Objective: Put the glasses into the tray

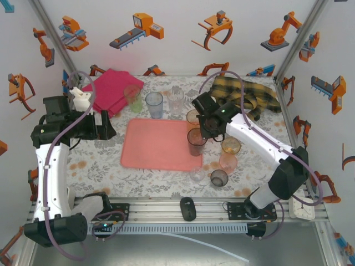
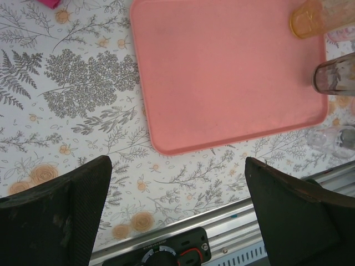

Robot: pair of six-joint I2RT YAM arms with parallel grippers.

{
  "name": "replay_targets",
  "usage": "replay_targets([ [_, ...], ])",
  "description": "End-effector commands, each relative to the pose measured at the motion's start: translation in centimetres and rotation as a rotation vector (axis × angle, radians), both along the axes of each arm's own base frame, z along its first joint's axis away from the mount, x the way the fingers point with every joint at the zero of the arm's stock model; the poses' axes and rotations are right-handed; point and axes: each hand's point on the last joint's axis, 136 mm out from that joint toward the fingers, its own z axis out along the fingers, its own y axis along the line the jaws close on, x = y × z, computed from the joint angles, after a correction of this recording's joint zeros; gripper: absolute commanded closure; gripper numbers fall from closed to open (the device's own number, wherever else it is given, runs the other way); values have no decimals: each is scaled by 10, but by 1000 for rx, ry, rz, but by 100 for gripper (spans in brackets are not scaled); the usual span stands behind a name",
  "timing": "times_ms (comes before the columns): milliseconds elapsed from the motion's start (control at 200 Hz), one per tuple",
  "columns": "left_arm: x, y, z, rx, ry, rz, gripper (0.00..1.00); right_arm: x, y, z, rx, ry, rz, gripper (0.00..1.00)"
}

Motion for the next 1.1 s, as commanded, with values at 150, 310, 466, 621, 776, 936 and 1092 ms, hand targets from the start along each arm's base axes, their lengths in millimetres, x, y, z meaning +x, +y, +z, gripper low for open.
replay_targets([
  [150, 5, -3, 10, -11, -33, -26, 3, 17, 8, -6, 27, -38, -8, 99],
  [310, 5, -3, 10, -11, -31, -25, 3, 20, 11, -14, 29, -29, -6, 98],
  [466, 5, -3, 9, -13, -29, -26, 3, 23, 9, -20, 26, -30, -17, 98],
  [621, 5, -4, 9, -16, -30, -27, 3, 25, 10, -24, 32, -29, -20, 97],
  [776, 4, -4, 10, -15, -32, -28, 3, 24, 12, -29, 31, -14, -16, 97],
  [936, 3, -4, 10, -16, -32, -27, 3, 22, 13, -30, 43, -3, -16, 96],
  [1092, 2, -6, 9, -22, -28, -33, 3, 19, 12, -29, 43, 0, -14, 92],
])
